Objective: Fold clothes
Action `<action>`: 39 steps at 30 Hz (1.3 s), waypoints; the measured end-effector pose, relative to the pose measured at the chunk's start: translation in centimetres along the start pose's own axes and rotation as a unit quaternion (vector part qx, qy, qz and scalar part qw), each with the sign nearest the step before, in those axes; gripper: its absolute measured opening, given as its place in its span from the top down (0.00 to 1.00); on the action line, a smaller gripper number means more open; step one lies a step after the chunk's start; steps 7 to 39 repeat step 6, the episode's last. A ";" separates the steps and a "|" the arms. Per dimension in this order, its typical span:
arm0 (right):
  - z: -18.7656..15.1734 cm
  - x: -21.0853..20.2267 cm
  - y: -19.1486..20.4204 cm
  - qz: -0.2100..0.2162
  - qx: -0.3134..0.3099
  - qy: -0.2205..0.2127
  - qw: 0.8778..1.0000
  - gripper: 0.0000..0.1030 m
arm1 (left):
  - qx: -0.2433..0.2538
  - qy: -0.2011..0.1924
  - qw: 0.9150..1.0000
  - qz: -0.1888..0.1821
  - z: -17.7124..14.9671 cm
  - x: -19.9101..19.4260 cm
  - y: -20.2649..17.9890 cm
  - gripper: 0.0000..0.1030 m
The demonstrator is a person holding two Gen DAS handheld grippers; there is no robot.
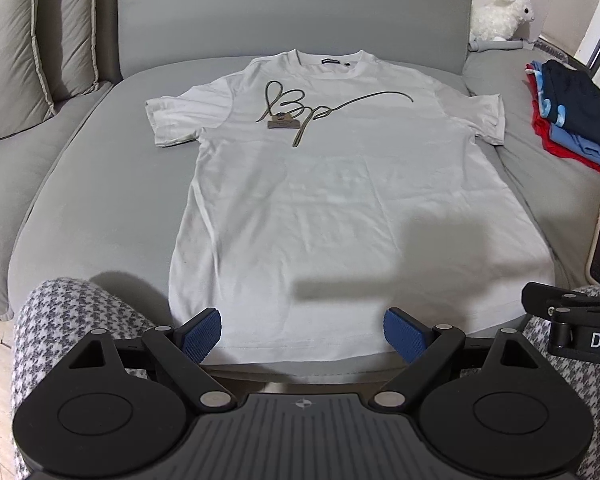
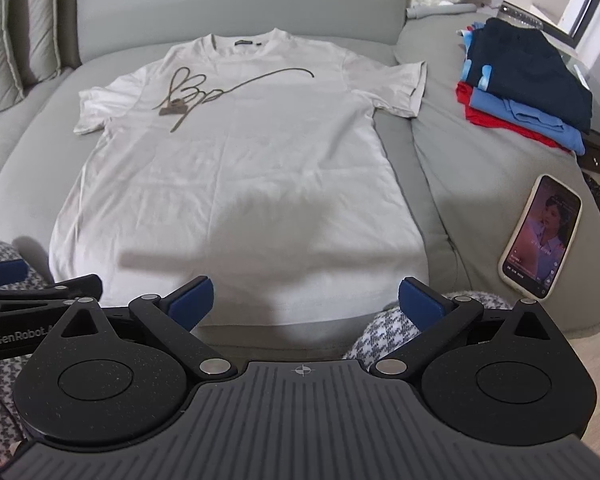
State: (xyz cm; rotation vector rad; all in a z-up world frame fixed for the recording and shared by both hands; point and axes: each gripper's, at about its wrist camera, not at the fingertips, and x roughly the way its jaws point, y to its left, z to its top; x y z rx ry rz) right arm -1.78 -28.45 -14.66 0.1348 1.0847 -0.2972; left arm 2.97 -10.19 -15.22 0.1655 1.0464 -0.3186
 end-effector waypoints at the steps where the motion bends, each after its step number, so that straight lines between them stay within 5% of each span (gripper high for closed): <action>1: 0.0 0.0 0.1 -0.001 -0.002 0.001 1.000 0.01 | 0.001 -0.002 1.000 0.000 0.1 -0.1 0.0 0.13; 39: -0.1 -0.1 0.4 -0.002 -0.011 0.000 1.000 0.01 | 0.004 -0.023 1.000 0.004 0.1 -0.7 0.2 0.13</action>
